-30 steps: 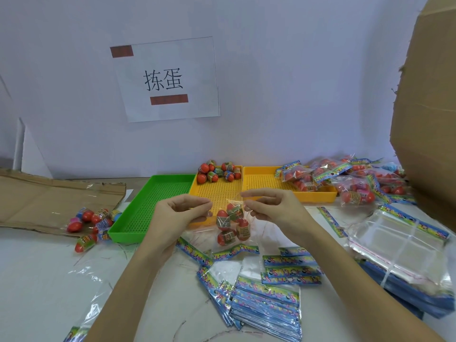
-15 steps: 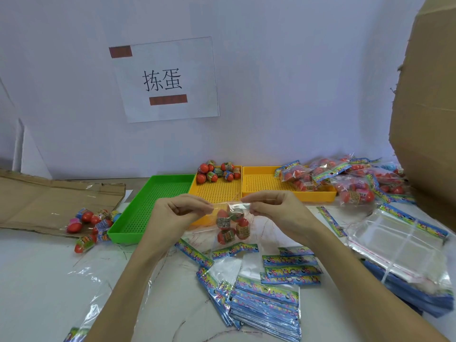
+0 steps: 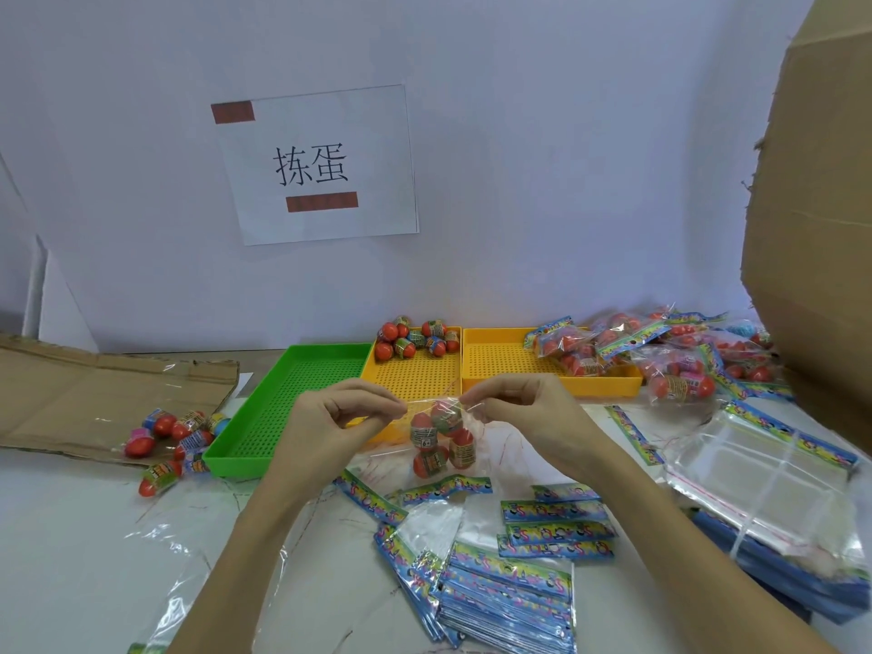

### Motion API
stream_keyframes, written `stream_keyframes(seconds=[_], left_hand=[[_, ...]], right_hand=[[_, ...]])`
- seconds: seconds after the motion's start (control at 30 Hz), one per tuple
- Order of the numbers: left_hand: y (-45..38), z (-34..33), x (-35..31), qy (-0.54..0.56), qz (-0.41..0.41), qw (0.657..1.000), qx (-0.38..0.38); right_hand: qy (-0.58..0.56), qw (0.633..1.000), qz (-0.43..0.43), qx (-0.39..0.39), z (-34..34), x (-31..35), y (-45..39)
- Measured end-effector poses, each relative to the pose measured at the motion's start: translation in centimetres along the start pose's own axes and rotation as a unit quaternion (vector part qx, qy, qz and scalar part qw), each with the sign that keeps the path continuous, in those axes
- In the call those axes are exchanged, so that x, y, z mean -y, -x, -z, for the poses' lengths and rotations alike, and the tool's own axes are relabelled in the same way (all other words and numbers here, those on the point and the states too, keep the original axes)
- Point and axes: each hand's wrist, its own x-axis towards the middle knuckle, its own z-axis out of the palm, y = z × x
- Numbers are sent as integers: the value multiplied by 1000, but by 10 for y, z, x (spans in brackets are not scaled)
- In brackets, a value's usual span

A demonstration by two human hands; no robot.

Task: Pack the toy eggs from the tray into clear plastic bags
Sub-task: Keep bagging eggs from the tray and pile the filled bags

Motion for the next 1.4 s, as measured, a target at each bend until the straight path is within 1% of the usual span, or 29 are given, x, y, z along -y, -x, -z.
stream_keyframes(seconds=[0.23,0.33,0.43,0.5,0.57,0.6,0.63,0.7,0.77,0.8,0.87,0.9,0.97,1.03,1.07,1.13,1.2,1.27,1.4], left_hand=[[0,4,2,-13,8,999,41],[1,4,0,19,25,998,50],[1,5,-3,23,47,998,37],[0,5,-1,23,59,998,4],[0,2,-1,52,67,996,-33],[0,-1,-2,70,73,994,-35],[0,-4,-5,89,80,993,-20],[2,-14,-7,115,105,987,39],[4,-25,-8,120,115,983,78],[4,-29,-9,121,115,983,76],[4,-33,-10,144,126,981,31],[3,-34,-10,164,138,977,0],[1,-32,-10,218,158,962,-44],[0,-30,-10,238,165,956,-51],[0,-30,-10,240,163,956,-44],[0,-31,-11,249,167,953,-31],[0,-32,-11,253,171,952,-23],[0,-32,-11,236,159,958,-34],[1,-33,-6,199,156,965,-75]], right_hand=[[10,999,12,-29,-6,2,-1],[35,998,32,-41,-10,0,-1],[8,998,34,-50,-16,-1,-1],[3,998,43,-49,-19,0,-1],[12,997,64,-36,-22,3,0],[23,996,77,-26,-25,6,1],[39,995,91,-19,-28,8,2],[70,990,120,-13,-36,11,4],[70,988,138,-22,-41,14,5],[63,987,144,-37,-42,15,6],[56,986,137,-74,-40,18,5],[66,986,124,-85,-36,18,4],[128,984,103,-75,-26,18,3],[196,974,97,-50,-18,16,3],[209,972,99,-45,-16,16,4],[224,967,112,-53,-15,15,3],[270,951,139,-65,-15,14,2],[319,931,162,-69,-17,14,2],[364,905,204,-84,-17,15,3]])
